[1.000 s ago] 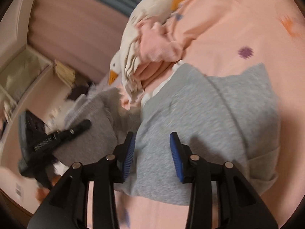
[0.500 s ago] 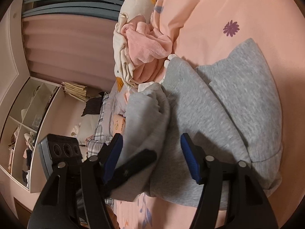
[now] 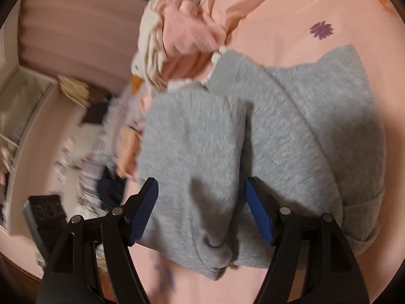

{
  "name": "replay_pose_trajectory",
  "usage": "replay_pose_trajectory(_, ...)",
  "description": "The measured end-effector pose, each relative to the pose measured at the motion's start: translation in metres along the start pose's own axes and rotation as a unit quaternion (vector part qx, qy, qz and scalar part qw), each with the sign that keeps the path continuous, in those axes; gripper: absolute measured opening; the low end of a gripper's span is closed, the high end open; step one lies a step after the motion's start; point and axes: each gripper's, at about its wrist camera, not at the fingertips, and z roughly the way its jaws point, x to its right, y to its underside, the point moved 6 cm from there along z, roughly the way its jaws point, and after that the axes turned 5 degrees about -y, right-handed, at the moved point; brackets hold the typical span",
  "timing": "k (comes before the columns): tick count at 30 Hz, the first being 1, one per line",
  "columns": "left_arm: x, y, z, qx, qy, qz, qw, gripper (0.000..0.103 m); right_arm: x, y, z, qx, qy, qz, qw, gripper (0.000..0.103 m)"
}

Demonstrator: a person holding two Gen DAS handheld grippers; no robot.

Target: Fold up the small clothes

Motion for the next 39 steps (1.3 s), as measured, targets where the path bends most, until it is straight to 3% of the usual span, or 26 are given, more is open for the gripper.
replay_pose_trajectory(4, -0.027, 0.012, 0.013, -0.018, 0.006, -0.044, 0.9989, 0.065, -0.009, 0.008, 0.016, -0.011, 0.035, -0.048, 0.998, 0.068)
replay_pose_trajectory(9, -0.036, 0.02, 0.022, -0.026, 0.022, -0.062, 0.9975, 0.065, -0.009, 0.01, 0.028, -0.005, 0.05, -0.087, 0.995, 0.021)
replay_pose_trajectory(12, -0.036, 0.022, 0.023, -0.029, 0.031, -0.065, 0.997, 0.065, -0.009, 0.004, 0.025, 0.008, 0.043, -0.089, 0.995, 0.015)
replay_pose_trajectory(17, -0.02, 0.02, 0.019, -0.029, 0.055, -0.051, 0.9968, 0.065, -0.033, -0.014, -0.019, 0.091, 0.067, -0.148, 0.983, 0.014)
replay_pose_trajectory(21, 0.003, 0.017, 0.022, -0.032, 0.062, -0.023, 0.9973, 0.067, -0.023, -0.028, -0.05, 0.131, 0.119, -0.154, 0.972, 0.014)
replay_pose_trajectory(28, 0.027, 0.012, 0.038, -0.043, 0.053, 0.002, 0.9977, 0.067, 0.023, -0.039, -0.053, 0.122, 0.197, -0.112, 0.966, 0.015)
replay_pose_trajectory(31, 0.026, 0.013, 0.045, -0.047, 0.037, 0.005, 0.9982, 0.067, 0.028, -0.039, -0.047, 0.104, 0.22, -0.118, 0.963, 0.02)
replay_pose_trajectory(33, 0.023, 0.014, 0.049, -0.054, 0.034, 0.003, 0.998, 0.067, 0.029, -0.039, -0.051, 0.115, 0.249, -0.12, 0.954, 0.035)
replay_pose_trajectory(37, 0.015, 0.014, 0.047, -0.061, 0.042, -0.01, 0.9972, 0.067, 0.006, -0.043, -0.076, 0.173, 0.272, -0.154, 0.934, 0.035)
replay_pose_trajectory(39, 0.012, 0.01, 0.039, -0.05, 0.039, -0.011, 0.9979, 0.067, -0.009, -0.038, -0.079, 0.179, 0.247, -0.177, 0.936, 0.035)
